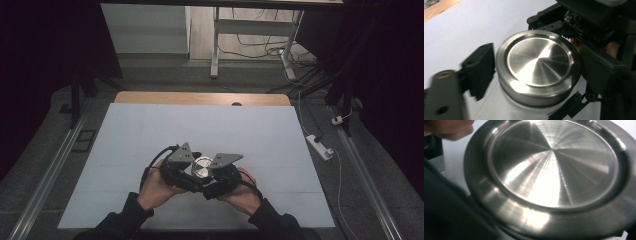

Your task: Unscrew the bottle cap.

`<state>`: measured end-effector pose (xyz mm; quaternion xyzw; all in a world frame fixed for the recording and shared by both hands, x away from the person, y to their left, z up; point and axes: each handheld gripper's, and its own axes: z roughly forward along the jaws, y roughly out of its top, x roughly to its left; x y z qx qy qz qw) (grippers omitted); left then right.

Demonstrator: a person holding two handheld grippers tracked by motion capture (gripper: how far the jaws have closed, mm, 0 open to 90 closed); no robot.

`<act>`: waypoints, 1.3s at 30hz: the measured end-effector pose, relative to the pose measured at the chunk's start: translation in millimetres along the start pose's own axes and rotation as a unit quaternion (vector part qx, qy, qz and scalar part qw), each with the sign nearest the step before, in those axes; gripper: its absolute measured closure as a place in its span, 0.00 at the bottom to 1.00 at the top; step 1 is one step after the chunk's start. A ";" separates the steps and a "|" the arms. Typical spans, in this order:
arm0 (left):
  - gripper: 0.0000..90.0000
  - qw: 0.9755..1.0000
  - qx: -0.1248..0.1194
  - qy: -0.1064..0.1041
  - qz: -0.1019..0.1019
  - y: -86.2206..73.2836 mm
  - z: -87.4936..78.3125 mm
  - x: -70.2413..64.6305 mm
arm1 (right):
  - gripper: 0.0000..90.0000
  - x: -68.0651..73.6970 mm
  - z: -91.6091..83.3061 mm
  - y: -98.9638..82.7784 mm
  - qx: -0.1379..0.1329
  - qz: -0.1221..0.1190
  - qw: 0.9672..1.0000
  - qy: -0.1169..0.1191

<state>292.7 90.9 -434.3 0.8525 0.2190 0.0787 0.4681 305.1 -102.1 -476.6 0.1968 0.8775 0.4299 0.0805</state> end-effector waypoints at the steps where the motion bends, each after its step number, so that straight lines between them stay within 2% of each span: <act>1: 0.10 1.000 0.000 0.000 0.000 0.0 0.0 0.0 | 0.16 0.3 -0.3 0.3 -0.001 -0.002 1.000 0.003; 2: 0.09 1.000 -0.005 -0.013 0.000 0.5 -4.6 3.4 | 0.16 0.5 -0.6 0.3 -0.001 -0.004 1.000 0.008; 3: 0.09 0.999 -0.008 -0.041 0.020 0.7 -14.9 9.6 | 0.16 1.0 -0.7 0.3 -0.002 -0.005 1.000 0.014; 5: 0.07 0.997 -0.002 -0.063 0.043 -0.3 -22.8 13.7 | 0.16 2.4 -0.4 0.3 0.000 -0.013 0.999 0.031; 6: 0.08 0.997 -0.002 -0.063 0.043 -0.3 -22.8 13.7 | 0.16 3.6 -0.1 0.5 0.000 -0.019 0.999 0.040; 7: 0.09 0.993 0.012 -0.093 0.076 -2.4 -26.9 15.6 | 0.16 5.2 0.6 0.6 0.000 -0.024 0.999 0.048; 9: 0.11 0.988 0.026 -0.113 0.100 -4.4 -26.6 14.7 | 0.16 8.9 1.7 1.0 0.002 -0.035 0.997 0.067; 10: 0.12 0.988 0.026 -0.113 0.100 -4.4 -26.6 14.7 | 0.16 11.3 2.4 1.3 0.002 -0.040 0.996 0.075; 12: 0.13 0.985 0.034 -0.125 0.116 -6.1 -23.4 12.5 | 0.16 15.4 3.1 1.6 0.004 -0.051 0.994 0.093; 13: 0.15 0.982 0.040 -0.136 0.125 -7.2 -19.7 10.9 | 0.16 16.9 3.3 1.5 0.005 -0.057 0.993 0.101; 14: 0.17 0.982 0.040 -0.136 0.125 -7.2 -19.7 10.9 | 0.16 16.9 3.3 1.5 0.005 -0.057 0.993 0.101; 15: 0.19 0.980 0.043 -0.147 0.130 -8.1 -16.6 10.2 | 0.16 19.1 3.3 1.6 0.005 -0.070 0.991 0.112; 16: 0.20 0.978 0.041 -0.153 0.132 -8.7 -15.8 9.7 | 0.16 20.1 3.2 1.8 0.005 -0.076 0.991 0.115; 18: 0.22 0.979 0.036 -0.149 0.135 -9.0 -15.6 8.7 | 0.16 21.3 3.1 2.0 0.005 -0.077 0.990 0.115; 19: 0.22 0.980 0.035 -0.141 0.134 -8.8 -15.5 7.9 | 0.16 20.8 3.0 1.9 0.005 -0.079 0.991 0.112; 21: 0.22 0.985 0.032 -0.124 0.118 -7.8 -13.9 7.1 | 0.16 18.3 2.4 2.1 0.004 -0.075 0.992 0.105; 22: 0.22 0.985 0.032 -0.124 0.118 -7.8 -13.9 7.1 | 0.16 17.1 2.2 2.2 0.003 -0.069 0.993 0.098; 23: 0.22 0.989 0.028 -0.103 0.098 -6.5 -11.0 6.4 | 0.16 16.0 2.0 2.1 0.001 -0.059 0.994 0.092; 26: 0.22 0.996 0.024 -0.062 0.066 -4.4 -5.5 3.5 | 0.16 10.5 1.8 1.4 -0.001 -0.038 0.997 0.069; 28: 0.23 0.998 0.021 -0.032 0.045 -3.1 -1.6 0.5 | 0.16 7.3 1.9 1.0 0.000 -0.025 0.998 0.051; 29: 0.23 0.999 0.019 -0.018 0.036 -2.7 0.3 -1.0 | 0.16 5.6 2.1 0.8 0.001 -0.023 0.999 0.042; 30: 0.23 0.999 0.019 -0.018 0.036 -2.7 0.3 -1.0 | 0.16 5.6 2.1 0.8 0.001 -0.023 0.999 0.042; 31: 0.23 1.000 0.013 0.005 0.024 -2.4 3.7 -4.3 | 0.16 4.0 2.4 0.6 0.002 -0.012 1.000 0.021; 32: 0.23 1.000 0.013 0.005 0.024 -2.4 3.7 -4.3 | 0.16 4.0 2.4 0.6 0.002 -0.012 1.000 0.021; 33: 0.23 1.000 0.007 0.022 0.013 -2.1 6.1 -6.7 | 0.16 2.9 2.7 0.4 0.004 -0.005 1.000 0.008; 34: 0.23 1.000 0.007 0.022 0.013 -2.1 6.1 -6.7 | 0.16 2.9 2.7 0.4 0.004 -0.005 1.000 0.008; 35: 0.23 0.999 0.003 0.036 0.009 -1.7 7.1 -8.7 | 0.16 1.8 3.1 0.0 0.003 -0.001 1.000 0.003; 37: 0.23 0.999 0.004 0.039 0.007 -1.3 7.1 -9.1 | 0.16 1.7 3.1 -0.1 0.004 0.003 1.000 0.000; 39: 0.23 0.999 -0.008 0.045 0.003 -1.3 6.0 -10.3 | 0.16 1.3 3.5 -0.1 0.003 0.005 1.000 -0.004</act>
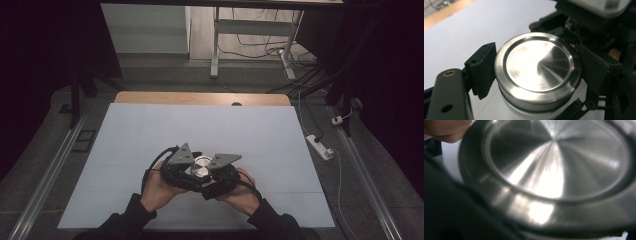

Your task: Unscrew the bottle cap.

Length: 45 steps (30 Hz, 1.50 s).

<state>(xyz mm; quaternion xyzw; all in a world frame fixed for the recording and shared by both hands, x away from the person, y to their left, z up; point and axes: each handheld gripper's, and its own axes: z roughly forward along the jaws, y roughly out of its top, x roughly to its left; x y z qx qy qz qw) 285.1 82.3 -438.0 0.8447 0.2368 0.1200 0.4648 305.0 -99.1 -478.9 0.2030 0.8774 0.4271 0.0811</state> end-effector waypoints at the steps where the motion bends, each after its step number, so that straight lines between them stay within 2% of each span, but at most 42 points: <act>1: 0.23 1.000 -0.002 -0.004 -0.002 0.4 -0.6 0.2 | 0.16 -0.1 -0.1 0.0 -0.001 0.000 1.000 -0.001; 18: 0.23 1.000 -0.009 -0.005 -0.006 2.0 -16.8 6.5 | 0.16 -3.4 -2.8 -0.5 -0.009 0.000 1.000 -0.001; 35: 0.23 1.000 -0.020 -0.018 -0.016 -4.2 -38.6 7.1 | 0.16 -16.4 -7.1 -2.4 -0.010 0.007 1.000 -0.020; 45: 0.23 0.999 -0.019 -0.026 -0.018 -10.7 -41.5 3.7 | 0.16 -26.1 -10.9 -3.3 -0.014 0.017 0.999 -0.034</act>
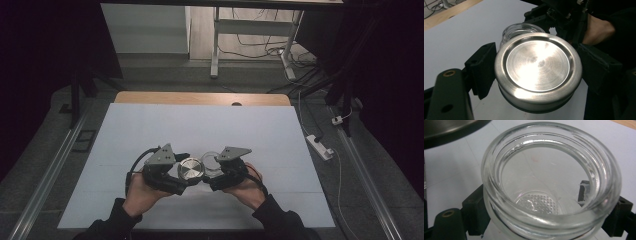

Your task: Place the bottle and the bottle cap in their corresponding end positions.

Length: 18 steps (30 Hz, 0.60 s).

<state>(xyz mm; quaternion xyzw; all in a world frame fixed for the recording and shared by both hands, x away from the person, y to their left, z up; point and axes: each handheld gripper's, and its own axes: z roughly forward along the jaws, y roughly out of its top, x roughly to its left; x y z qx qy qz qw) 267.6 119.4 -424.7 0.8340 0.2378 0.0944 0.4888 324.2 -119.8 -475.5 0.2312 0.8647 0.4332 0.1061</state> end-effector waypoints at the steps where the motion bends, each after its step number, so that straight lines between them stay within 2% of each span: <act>1: 0.23 1.000 0.000 -0.002 0.000 -0.5 -0.4 -0.1 | 0.16 -0.9 -0.3 0.2 -0.001 0.001 1.000 -0.002; 18: 0.23 1.000 -0.001 -0.026 0.007 -15.7 5.6 -7.2 | 0.16 -11.4 -4.7 5.0 -0.011 0.010 1.000 -0.014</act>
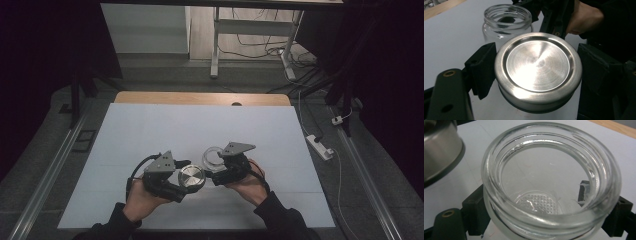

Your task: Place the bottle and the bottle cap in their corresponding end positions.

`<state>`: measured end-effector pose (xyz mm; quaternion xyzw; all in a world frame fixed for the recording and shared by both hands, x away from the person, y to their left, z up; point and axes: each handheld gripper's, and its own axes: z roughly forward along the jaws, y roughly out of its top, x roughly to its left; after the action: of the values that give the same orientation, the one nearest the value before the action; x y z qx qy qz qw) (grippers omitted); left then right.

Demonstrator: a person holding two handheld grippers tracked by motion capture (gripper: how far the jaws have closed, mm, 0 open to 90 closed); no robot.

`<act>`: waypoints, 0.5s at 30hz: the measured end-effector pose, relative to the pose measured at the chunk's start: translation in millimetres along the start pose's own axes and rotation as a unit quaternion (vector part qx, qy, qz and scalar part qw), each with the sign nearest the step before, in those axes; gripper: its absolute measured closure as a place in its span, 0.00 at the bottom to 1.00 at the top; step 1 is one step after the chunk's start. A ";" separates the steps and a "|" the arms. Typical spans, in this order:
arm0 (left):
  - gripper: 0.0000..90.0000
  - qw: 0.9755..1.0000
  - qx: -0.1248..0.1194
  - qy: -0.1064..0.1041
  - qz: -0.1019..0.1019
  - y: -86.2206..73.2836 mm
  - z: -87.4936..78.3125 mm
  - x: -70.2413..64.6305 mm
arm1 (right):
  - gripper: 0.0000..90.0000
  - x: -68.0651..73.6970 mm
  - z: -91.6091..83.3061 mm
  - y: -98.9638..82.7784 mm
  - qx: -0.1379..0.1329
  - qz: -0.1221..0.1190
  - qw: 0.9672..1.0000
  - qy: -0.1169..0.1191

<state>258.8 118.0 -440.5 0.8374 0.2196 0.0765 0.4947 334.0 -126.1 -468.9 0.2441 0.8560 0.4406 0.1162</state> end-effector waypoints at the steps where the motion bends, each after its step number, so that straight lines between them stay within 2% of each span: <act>1: 0.23 1.000 0.000 -0.001 0.001 -0.9 0.9 -0.7 | 0.16 -1.5 -0.1 0.7 -0.001 0.003 1.000 -0.001; 15: 0.23 1.000 0.012 -0.012 0.009 -18.0 16.7 -7.6 | 0.16 -11.2 6.3 5.3 0.000 0.014 1.000 -0.010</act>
<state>252.5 108.7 -463.6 0.8459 0.2071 0.0687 0.4866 347.8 -124.9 -468.5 0.2601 0.8513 0.4401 0.1183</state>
